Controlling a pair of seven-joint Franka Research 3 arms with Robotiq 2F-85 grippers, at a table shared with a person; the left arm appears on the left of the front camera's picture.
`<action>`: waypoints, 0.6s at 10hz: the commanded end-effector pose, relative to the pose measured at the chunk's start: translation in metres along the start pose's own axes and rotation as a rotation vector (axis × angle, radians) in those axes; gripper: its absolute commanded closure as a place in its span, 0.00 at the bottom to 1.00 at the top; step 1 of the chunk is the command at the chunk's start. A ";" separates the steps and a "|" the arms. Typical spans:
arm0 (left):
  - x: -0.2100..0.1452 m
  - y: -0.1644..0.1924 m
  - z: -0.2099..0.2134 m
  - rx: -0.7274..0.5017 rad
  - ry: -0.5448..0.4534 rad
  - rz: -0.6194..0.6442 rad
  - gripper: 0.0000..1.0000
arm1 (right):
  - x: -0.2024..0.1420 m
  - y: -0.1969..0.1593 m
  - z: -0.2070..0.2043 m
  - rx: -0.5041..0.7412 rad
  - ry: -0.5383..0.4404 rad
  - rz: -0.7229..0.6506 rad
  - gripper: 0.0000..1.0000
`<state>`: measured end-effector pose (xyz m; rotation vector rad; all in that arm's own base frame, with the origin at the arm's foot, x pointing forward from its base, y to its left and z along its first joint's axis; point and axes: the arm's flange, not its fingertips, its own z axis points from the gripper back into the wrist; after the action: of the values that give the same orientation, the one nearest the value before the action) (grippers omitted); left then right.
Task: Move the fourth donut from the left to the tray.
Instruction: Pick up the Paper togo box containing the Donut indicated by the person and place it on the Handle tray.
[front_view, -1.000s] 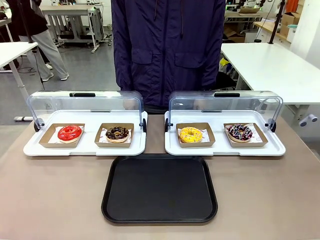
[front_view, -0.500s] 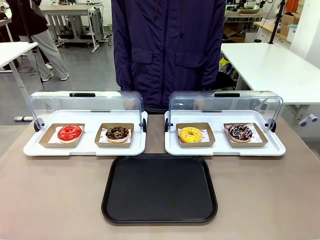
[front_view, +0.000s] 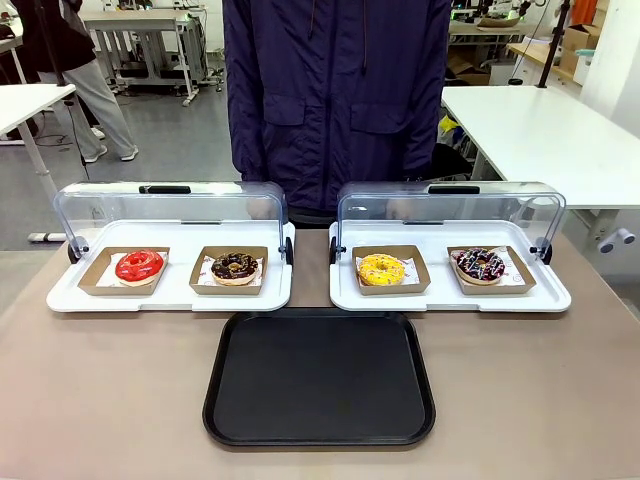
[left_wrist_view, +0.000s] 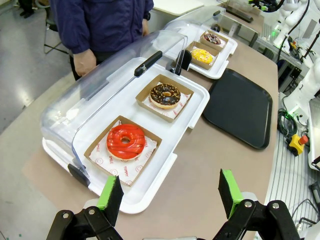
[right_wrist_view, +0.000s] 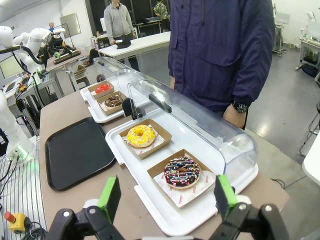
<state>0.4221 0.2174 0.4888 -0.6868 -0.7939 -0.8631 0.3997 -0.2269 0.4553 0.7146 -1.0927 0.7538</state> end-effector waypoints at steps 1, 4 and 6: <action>0.000 -0.001 0.001 -0.006 -0.005 -0.003 0.00 | 0.002 0.000 0.000 0.005 -0.012 0.006 0.00; 0.000 -0.001 0.001 -0.006 -0.005 -0.003 0.00 | 0.002 0.000 0.000 0.005 -0.012 0.006 0.00; 0.000 -0.001 0.001 -0.006 -0.005 -0.003 0.00 | 0.002 0.000 0.000 0.005 -0.012 0.006 0.00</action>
<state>0.4221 0.2174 0.4888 -0.6868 -0.7939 -0.8631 0.3997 -0.2269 0.4553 0.7146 -1.0927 0.7538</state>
